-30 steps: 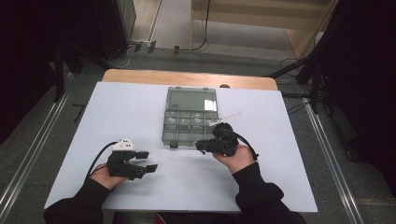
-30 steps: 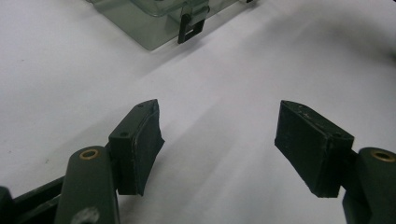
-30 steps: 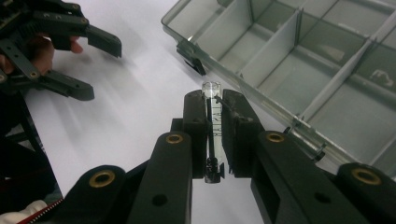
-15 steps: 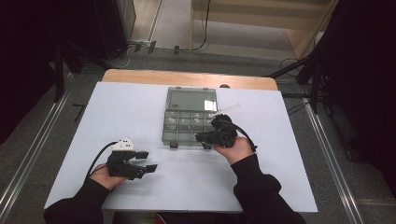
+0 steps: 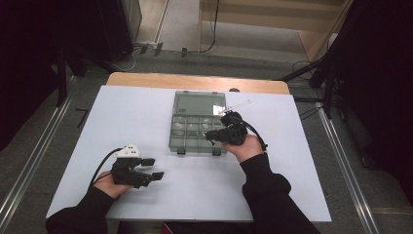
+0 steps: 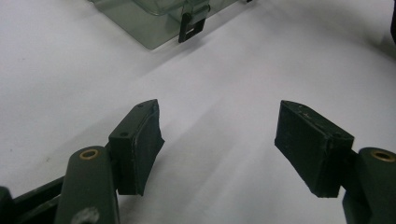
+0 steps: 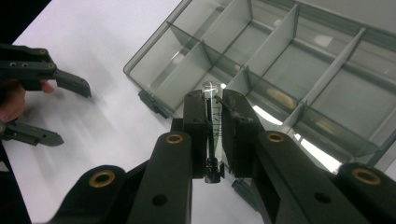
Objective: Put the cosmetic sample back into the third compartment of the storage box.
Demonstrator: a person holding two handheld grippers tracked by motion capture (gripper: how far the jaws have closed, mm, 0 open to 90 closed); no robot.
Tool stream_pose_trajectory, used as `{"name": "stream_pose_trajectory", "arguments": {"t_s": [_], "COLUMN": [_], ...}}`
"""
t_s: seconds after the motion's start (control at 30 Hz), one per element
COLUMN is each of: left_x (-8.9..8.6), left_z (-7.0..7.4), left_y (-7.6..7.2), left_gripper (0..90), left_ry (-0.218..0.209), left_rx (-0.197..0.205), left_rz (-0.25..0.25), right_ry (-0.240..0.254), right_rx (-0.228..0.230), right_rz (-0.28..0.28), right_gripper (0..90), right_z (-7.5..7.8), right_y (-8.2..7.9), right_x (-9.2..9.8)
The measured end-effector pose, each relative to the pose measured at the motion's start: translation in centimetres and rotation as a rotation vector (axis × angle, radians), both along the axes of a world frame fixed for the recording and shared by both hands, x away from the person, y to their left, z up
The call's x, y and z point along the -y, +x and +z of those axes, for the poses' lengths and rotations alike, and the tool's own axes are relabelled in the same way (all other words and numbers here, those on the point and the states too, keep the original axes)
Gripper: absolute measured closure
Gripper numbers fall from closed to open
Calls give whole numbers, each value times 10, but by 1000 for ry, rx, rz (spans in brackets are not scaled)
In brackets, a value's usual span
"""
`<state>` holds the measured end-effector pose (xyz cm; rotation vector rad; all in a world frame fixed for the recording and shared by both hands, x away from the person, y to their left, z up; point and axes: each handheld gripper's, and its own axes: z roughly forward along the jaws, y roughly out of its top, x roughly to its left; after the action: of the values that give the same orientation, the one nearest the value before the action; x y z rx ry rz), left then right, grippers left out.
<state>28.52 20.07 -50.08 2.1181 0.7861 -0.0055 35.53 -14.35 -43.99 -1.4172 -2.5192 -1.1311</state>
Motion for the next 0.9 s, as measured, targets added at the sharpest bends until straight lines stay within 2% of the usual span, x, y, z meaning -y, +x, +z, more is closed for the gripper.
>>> {"name": "stream_pose_trajectory", "arguments": {"t_s": [0.23, 0.4, 0.6, 0.9], "left_x": [0, 0, 0, 0], "left_z": [0, 0, 0, 0], "left_y": [0, 0, -1, 0], "left_gripper": [307, 307, 307, 307], "left_ry": [-1, 0, 1, 0], "left_rx": [1, 0, 1, 1], "left_rz": [2, -3, -1, -6], "right_ry": [7, -8, -12, -35], "right_rx": [-7, 14, 12, 1], "right_rz": [-1, -13, -33, -49], "right_gripper": [823, 823, 823, 823], "right_z": [3, 4, 6, -3], "right_y": [9, 17, 28, 40], "right_x": [0, -1, -1, -5]}}
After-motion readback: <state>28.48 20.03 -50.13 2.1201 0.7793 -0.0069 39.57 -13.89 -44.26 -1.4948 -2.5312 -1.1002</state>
